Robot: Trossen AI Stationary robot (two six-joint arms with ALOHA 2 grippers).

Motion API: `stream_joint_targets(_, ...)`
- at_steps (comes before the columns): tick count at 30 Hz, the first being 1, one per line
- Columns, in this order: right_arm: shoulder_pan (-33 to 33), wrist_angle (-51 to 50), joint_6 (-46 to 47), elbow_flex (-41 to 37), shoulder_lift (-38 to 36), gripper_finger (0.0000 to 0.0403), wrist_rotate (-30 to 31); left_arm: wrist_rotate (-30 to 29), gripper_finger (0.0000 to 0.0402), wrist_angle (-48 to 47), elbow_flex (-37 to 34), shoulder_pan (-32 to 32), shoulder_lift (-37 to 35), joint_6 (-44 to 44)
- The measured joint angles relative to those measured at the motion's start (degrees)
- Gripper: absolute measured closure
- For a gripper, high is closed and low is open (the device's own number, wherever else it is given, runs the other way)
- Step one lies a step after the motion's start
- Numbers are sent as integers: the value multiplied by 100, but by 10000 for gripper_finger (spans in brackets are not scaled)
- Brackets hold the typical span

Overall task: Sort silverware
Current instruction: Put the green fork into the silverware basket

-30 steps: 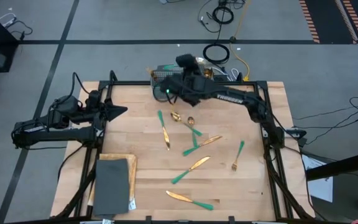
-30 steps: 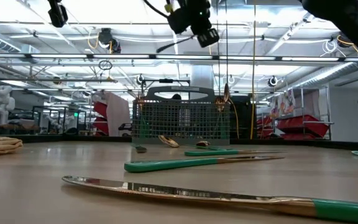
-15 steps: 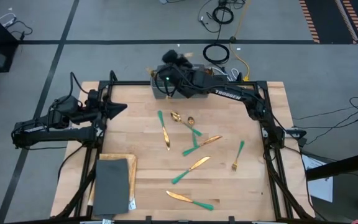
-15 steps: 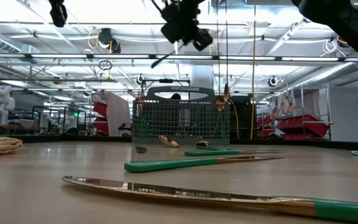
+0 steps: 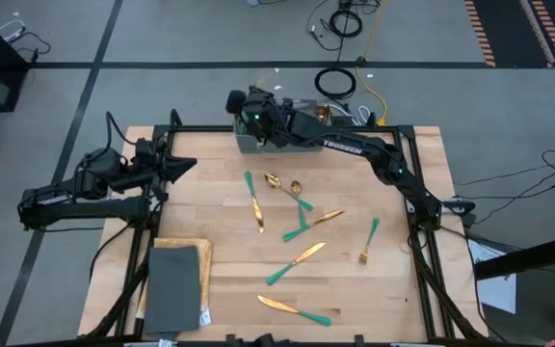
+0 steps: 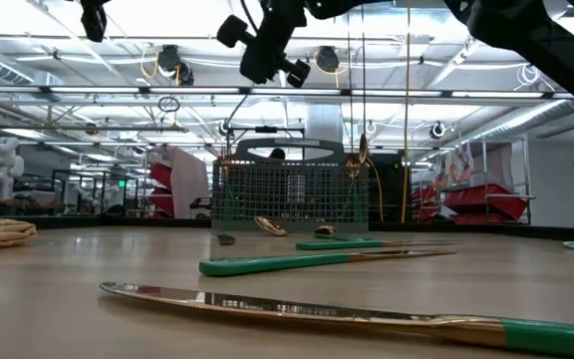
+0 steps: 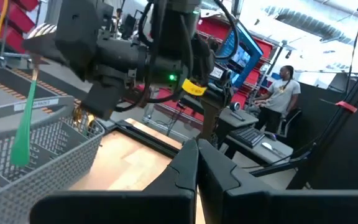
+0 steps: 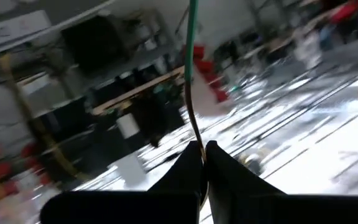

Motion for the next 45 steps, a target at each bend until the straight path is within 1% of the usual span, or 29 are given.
stream_joint_targets(2, -36, 104, -215, 1, -3, 403, -357, -24, 395, 0, 0, 0, 0, 109)
stream_joint_targets(3, -62, 194, -323, 5, -6, 403, -413, -29, 395, 0, 0, 0, 0, 134)
stream_joint_targets(5, -122, 350, -429, 15, 16, 403, -394, -61, 395, 0, 0, 0, 0, 146)
stream_joint_targets(10, -334, 217, -596, 4, 42, 403, -368, -98, 395, -4, 0, 0, 0, 434)
stream_joint_targets(14, -467, 277, -760, 15, 100, 403, -605, -277, 395, -4, 0, 0, 0, 691)
stream_joint_targets(18, -534, 297, -967, 2, 322, 403, -720, -399, 395, -31, 0, 0, 0, 880)
stream_joint_targets(22, -559, 753, -1129, 4, 554, 403, -780, -510, 395, -33, 0, 1, 0, 983)
stream_joint_targets(25, -595, 904, -1290, 4, 696, 403, -784, -529, 395, -35, 0, 2, 0, 1087)
stream_joint_targets(34, -659, 924, -1447, 4, 1064, 403, -789, -527, 395, -47, 0, 0, 0, 1341)
stream_joint_targets(37, -656, 938, -1451, 9, 1119, 403, -800, -547, 395, -46, 0, 0, 0, 1431)
stream_joint_targets(40, -653, 727, -1400, 9, 1137, 403, -813, -587, 395, -46, 0, 0, 0, 1491)
stream_joint_targets(42, -653, 527, -1126, 9, 1137, 403, -894, -629, 395, -45, 0, 0, 0, 1493)
stream_joint_targets(45, -653, 522, -675, 9, 1137, 397, -902, -637, 395, -43, 0, 0, 0, 1486)
